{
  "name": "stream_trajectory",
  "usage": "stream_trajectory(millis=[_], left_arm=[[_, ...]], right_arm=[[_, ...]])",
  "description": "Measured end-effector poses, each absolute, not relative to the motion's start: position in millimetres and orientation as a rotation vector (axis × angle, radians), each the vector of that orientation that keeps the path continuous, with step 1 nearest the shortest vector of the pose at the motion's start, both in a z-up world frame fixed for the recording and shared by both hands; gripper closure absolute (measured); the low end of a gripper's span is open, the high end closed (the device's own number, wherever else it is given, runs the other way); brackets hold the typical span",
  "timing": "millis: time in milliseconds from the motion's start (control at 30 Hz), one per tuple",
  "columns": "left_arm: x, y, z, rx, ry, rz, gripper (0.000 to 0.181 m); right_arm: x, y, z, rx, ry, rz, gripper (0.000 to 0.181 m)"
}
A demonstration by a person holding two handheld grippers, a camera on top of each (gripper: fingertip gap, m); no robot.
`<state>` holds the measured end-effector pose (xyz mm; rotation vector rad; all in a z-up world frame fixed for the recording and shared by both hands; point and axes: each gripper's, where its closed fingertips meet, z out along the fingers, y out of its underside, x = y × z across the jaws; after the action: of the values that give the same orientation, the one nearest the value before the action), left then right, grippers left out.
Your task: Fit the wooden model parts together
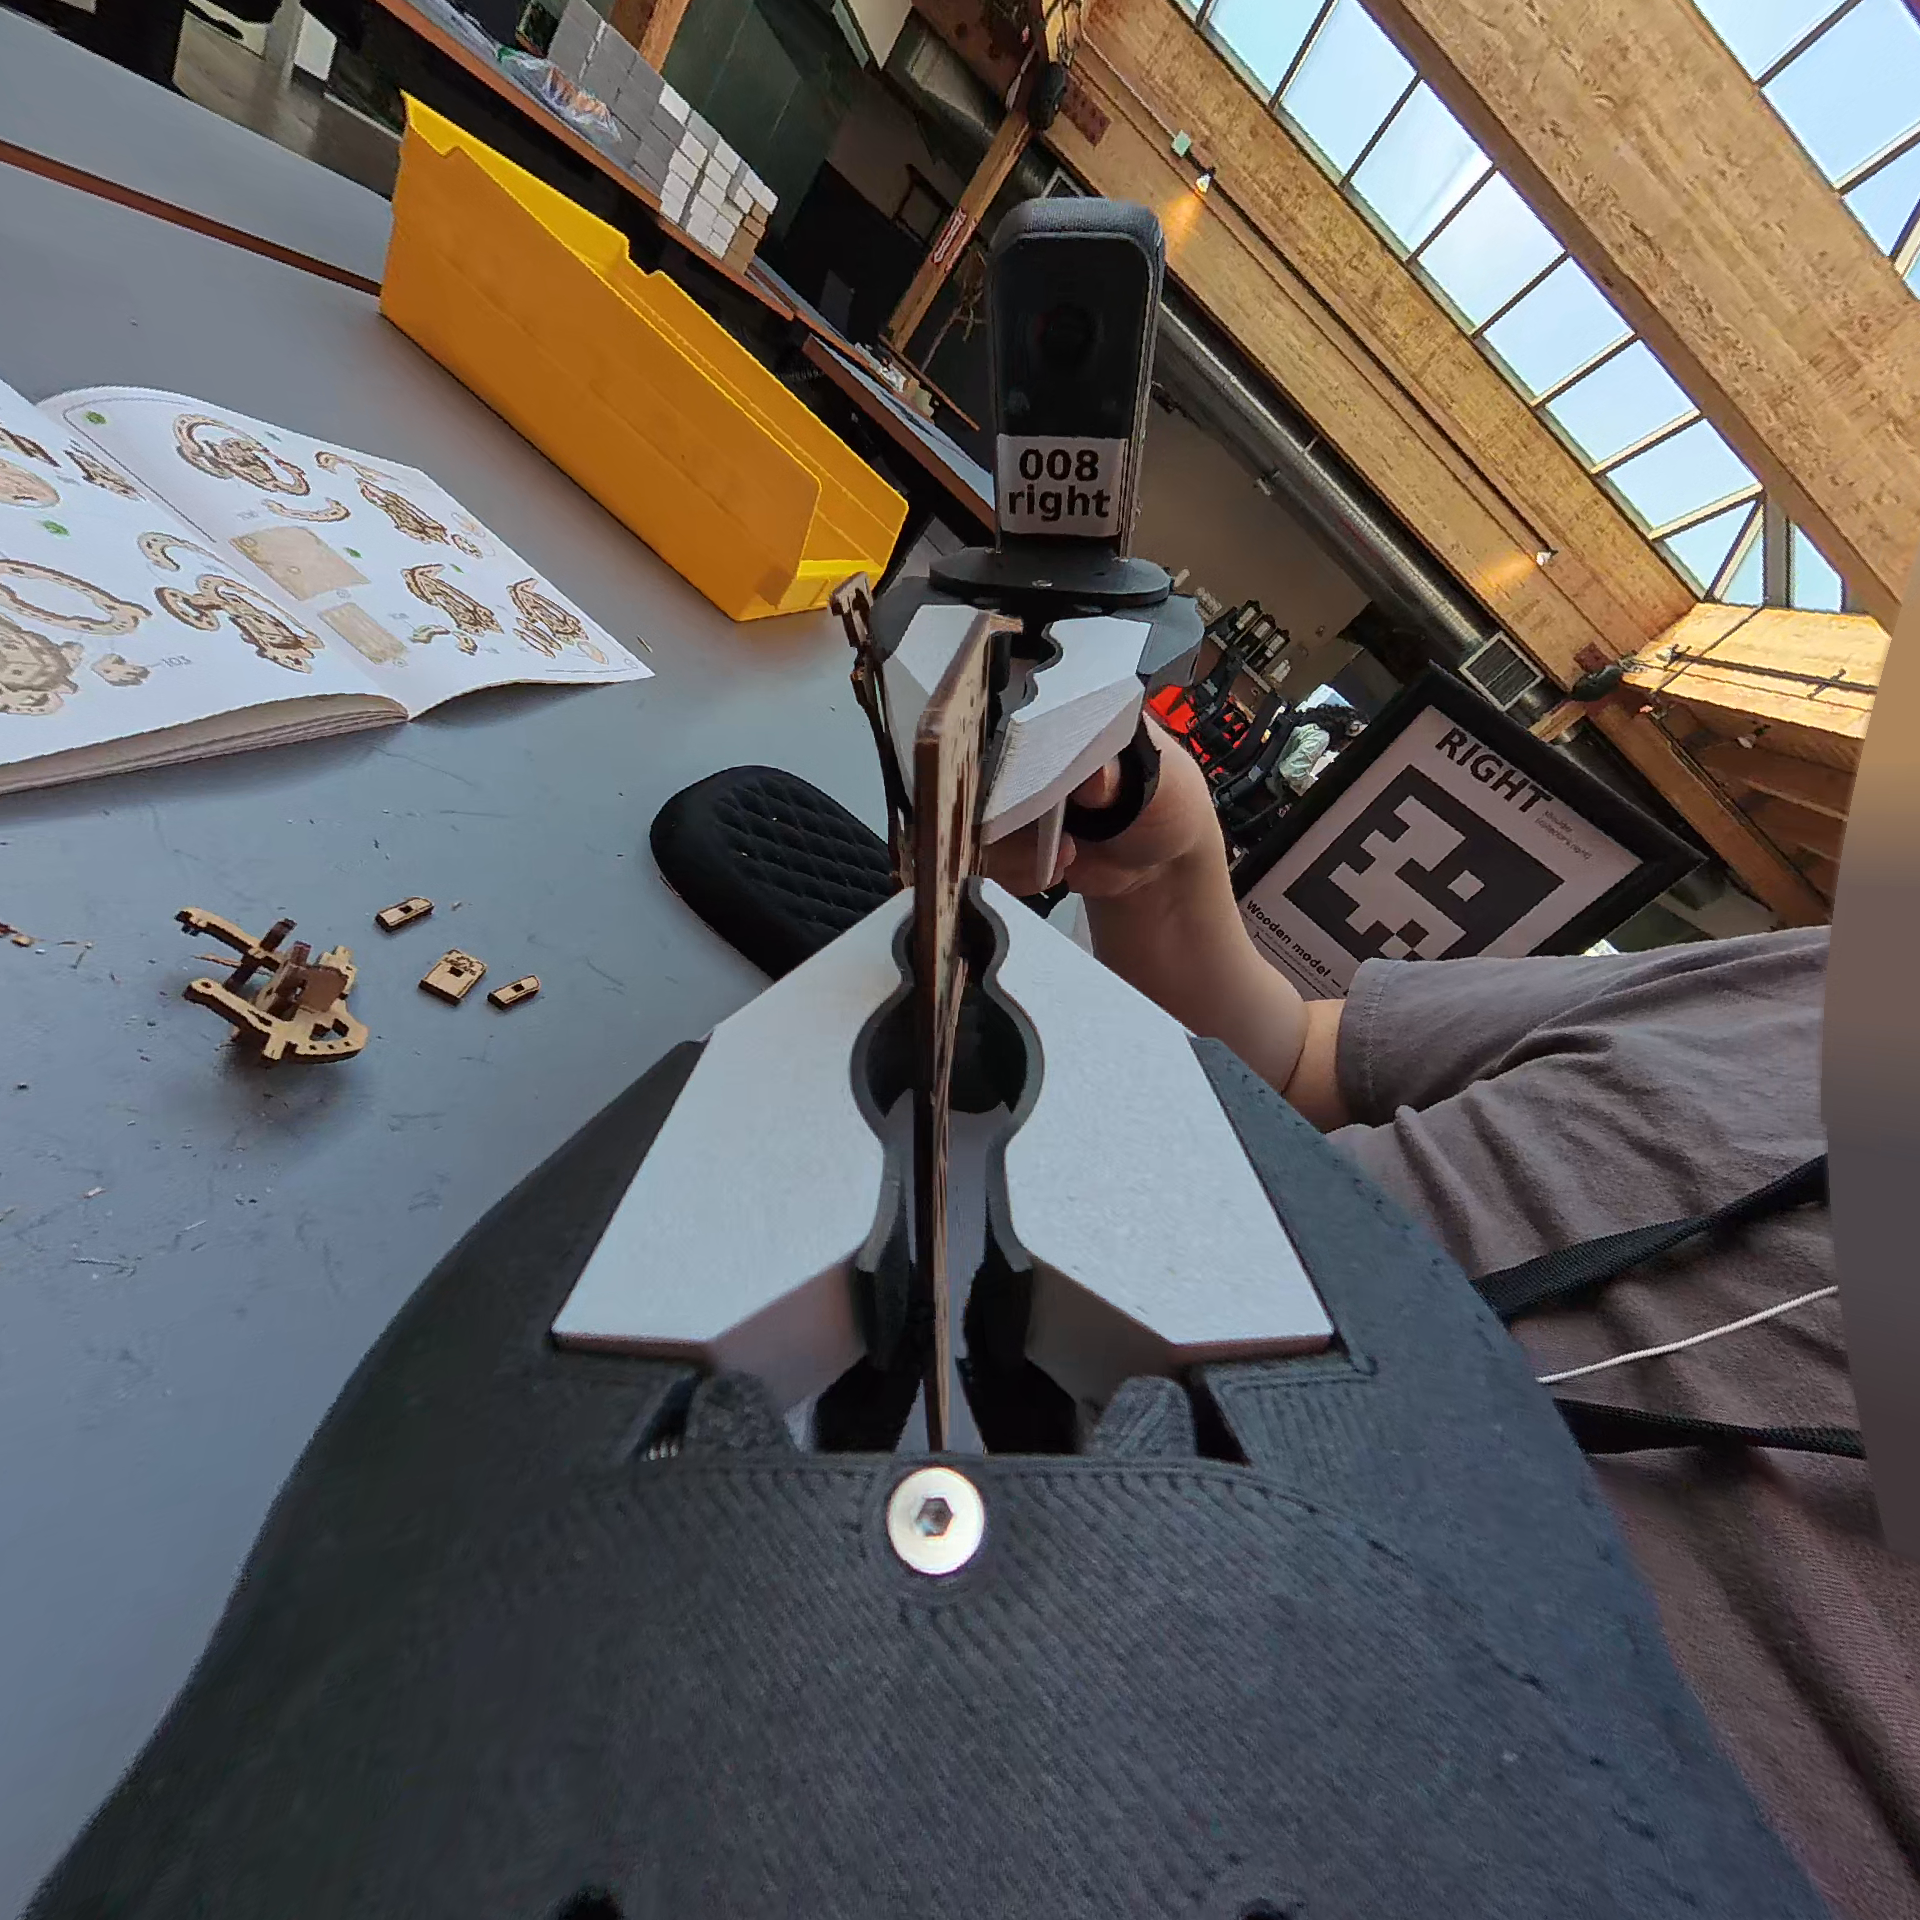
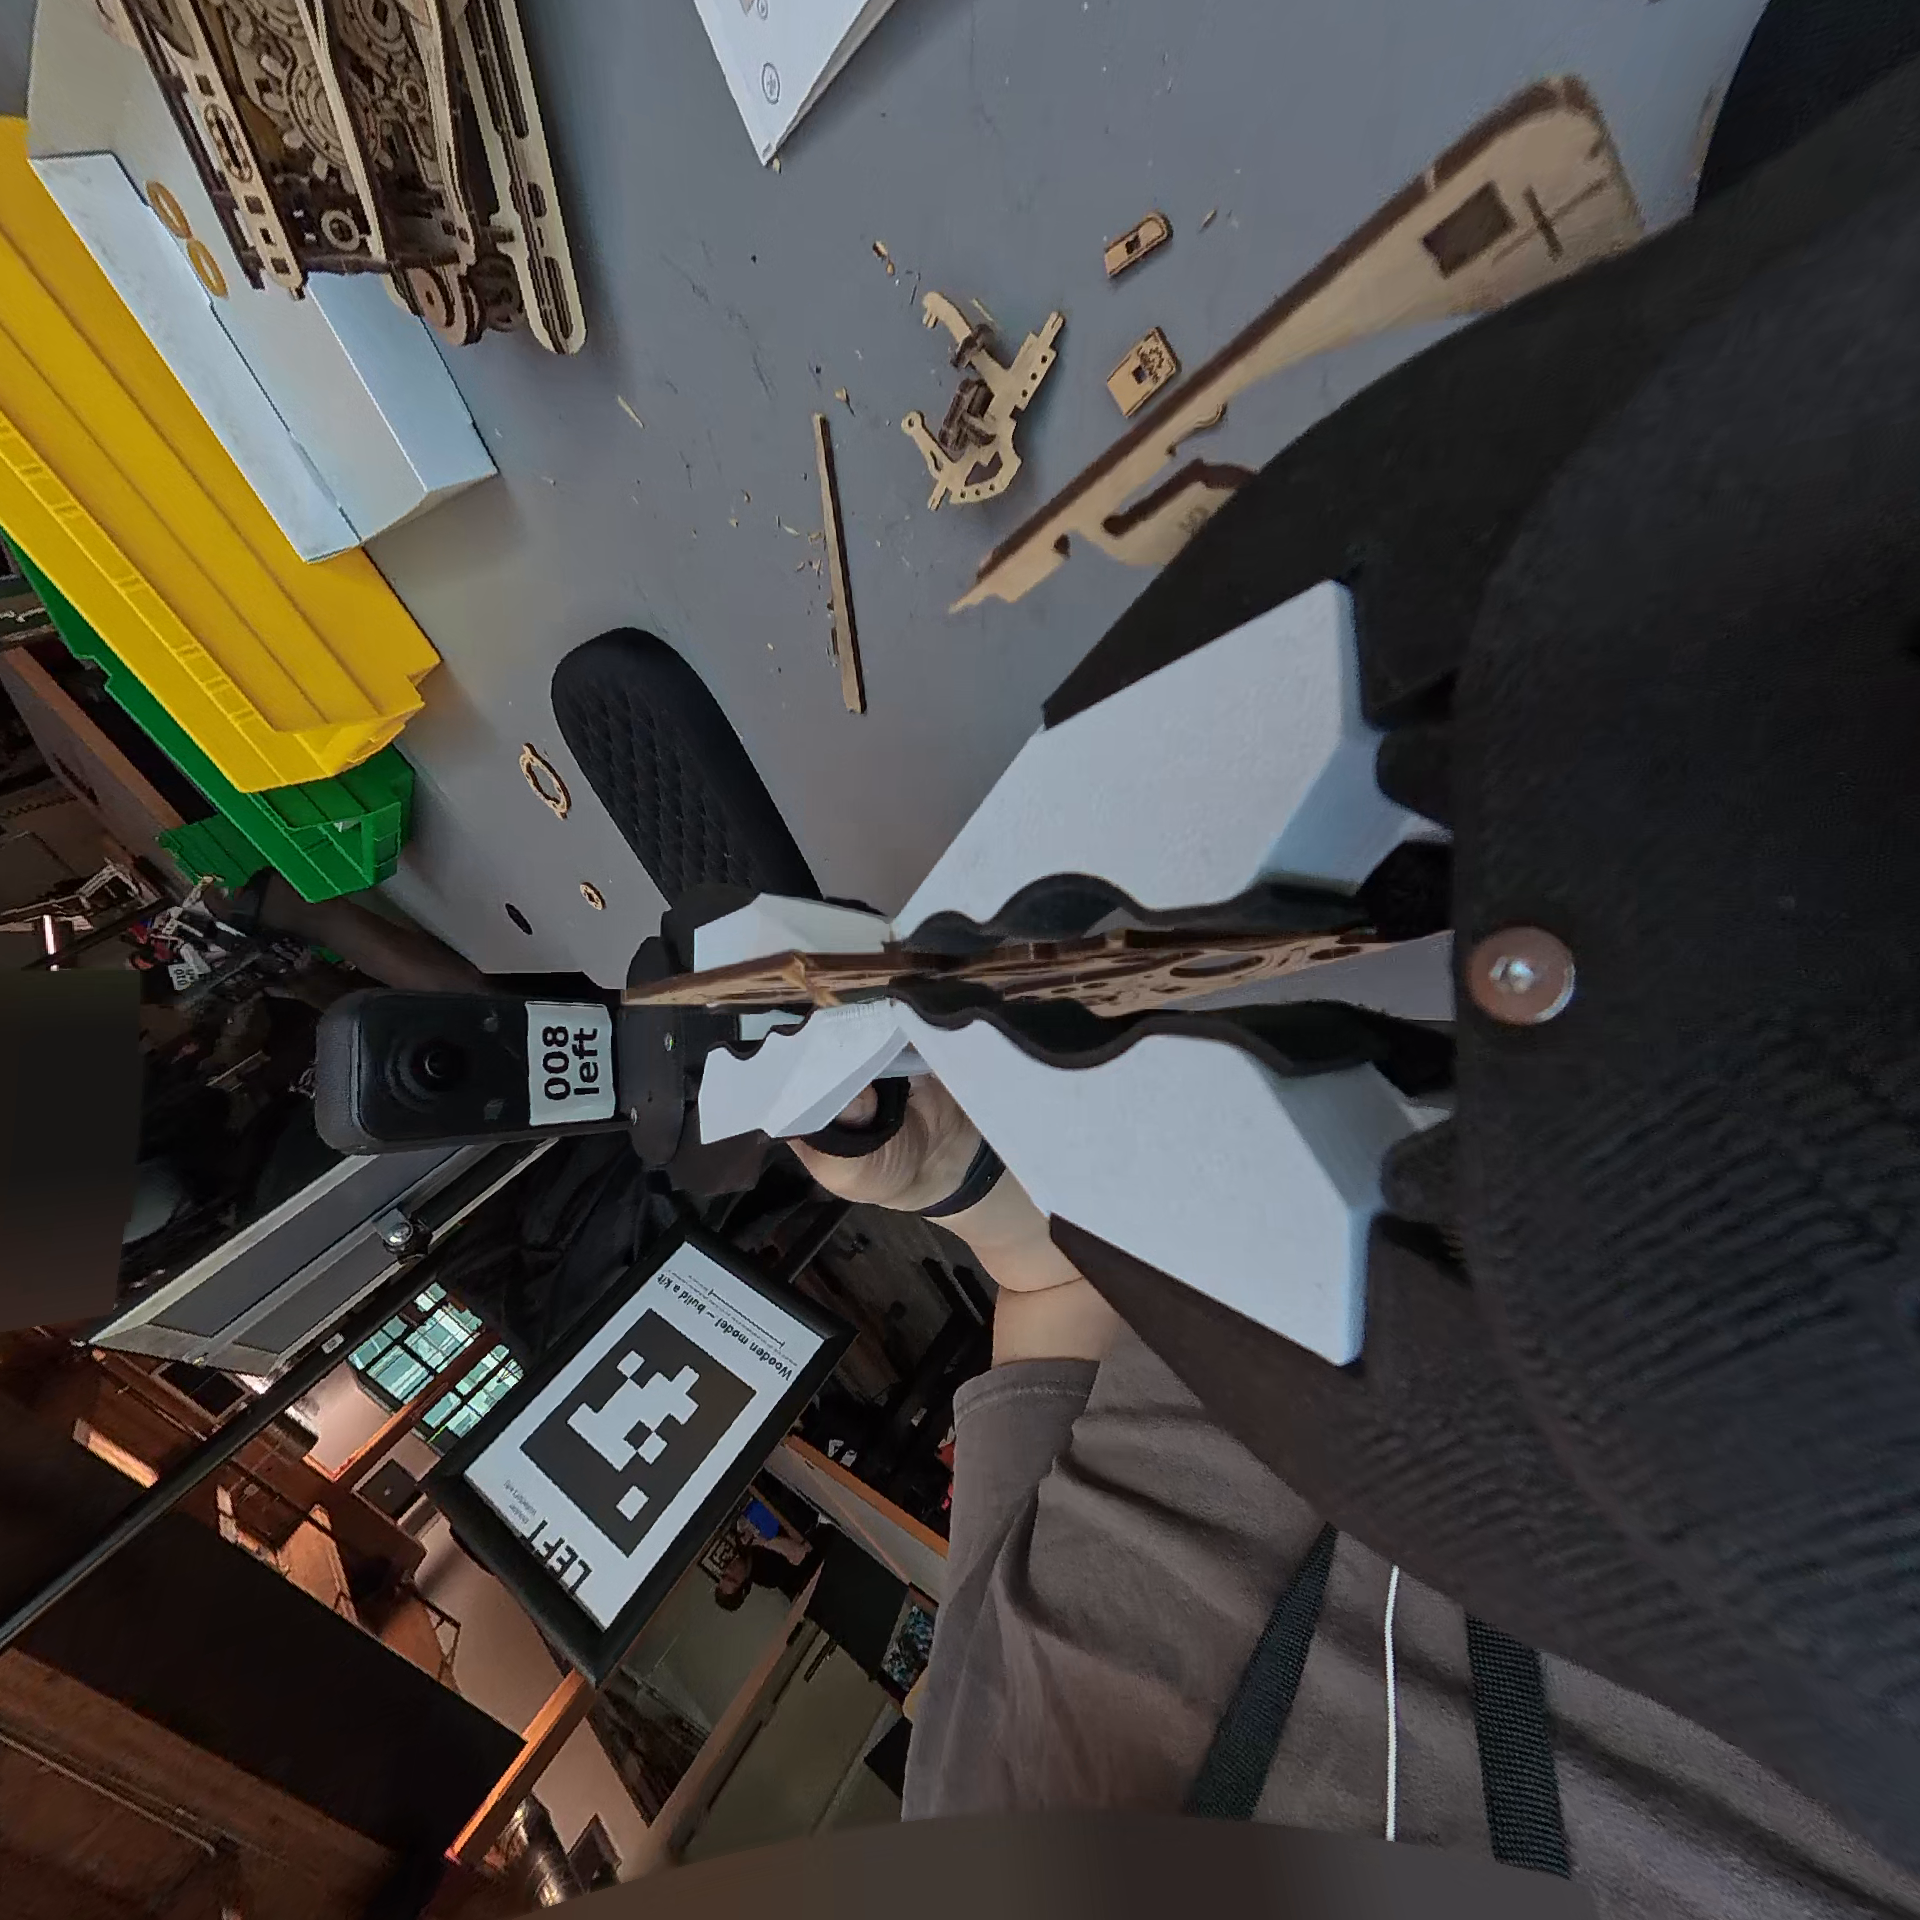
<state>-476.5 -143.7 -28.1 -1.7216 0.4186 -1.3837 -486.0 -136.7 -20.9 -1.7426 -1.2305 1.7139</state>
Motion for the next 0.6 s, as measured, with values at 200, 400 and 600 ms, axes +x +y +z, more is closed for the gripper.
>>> stream_trajectory(millis=[200, 400, 600], left_arm=[[-478.3, -143.9, -26.3, -1.694, 0.424, -1.390, 0.178], [-479.0, -143.5, -23.9, -1.665, 0.428, -1.397, 0.180], [-474.4, -144.5, -28.8, -1.703, 0.434, -1.411, 0.180]], right_arm=[[-486.8, -139.0, -20.6, -1.740, -1.251, 1.712, 0.181], [-486.6, -139.9, -22.7, -1.752, -1.253, 1.721, 0.181], [-486.7, -141.8, -26.6, -1.766, -1.276, 1.720, 0.181]])
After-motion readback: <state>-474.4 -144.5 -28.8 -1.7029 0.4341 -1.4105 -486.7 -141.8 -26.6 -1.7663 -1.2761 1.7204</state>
